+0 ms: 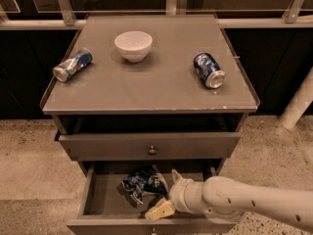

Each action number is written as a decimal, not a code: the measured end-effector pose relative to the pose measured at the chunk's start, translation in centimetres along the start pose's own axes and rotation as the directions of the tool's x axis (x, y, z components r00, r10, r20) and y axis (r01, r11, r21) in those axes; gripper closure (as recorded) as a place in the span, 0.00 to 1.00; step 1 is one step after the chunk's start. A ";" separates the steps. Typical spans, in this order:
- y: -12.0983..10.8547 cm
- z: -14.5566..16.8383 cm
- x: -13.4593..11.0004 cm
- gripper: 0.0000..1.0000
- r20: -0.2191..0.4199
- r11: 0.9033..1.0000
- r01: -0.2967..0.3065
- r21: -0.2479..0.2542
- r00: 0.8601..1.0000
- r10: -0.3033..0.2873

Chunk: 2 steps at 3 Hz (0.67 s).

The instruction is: Pick blue chip bag from middle drawer and place on counter

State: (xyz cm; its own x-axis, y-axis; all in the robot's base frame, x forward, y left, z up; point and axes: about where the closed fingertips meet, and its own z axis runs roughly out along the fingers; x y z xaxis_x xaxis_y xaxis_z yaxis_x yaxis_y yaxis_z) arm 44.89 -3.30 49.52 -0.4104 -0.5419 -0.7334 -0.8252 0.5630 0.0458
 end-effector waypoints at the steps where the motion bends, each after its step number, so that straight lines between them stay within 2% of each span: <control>1: -0.1 3.4 -0.1 0.00 0.004 1.000 0.007 -0.020 1.000 -0.007; 2: 0.0 6.1 -0.1 0.00 0.009 0.999 0.005 -0.044 1.000 -0.005</control>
Offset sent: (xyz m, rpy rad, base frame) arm 0.0362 0.0577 -0.0610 0.0393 0.0296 0.0511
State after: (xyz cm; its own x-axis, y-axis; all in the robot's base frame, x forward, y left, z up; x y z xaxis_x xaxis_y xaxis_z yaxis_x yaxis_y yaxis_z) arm 47.30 0.55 45.49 -0.4033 -0.5390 -0.7395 -0.8435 0.5322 0.0720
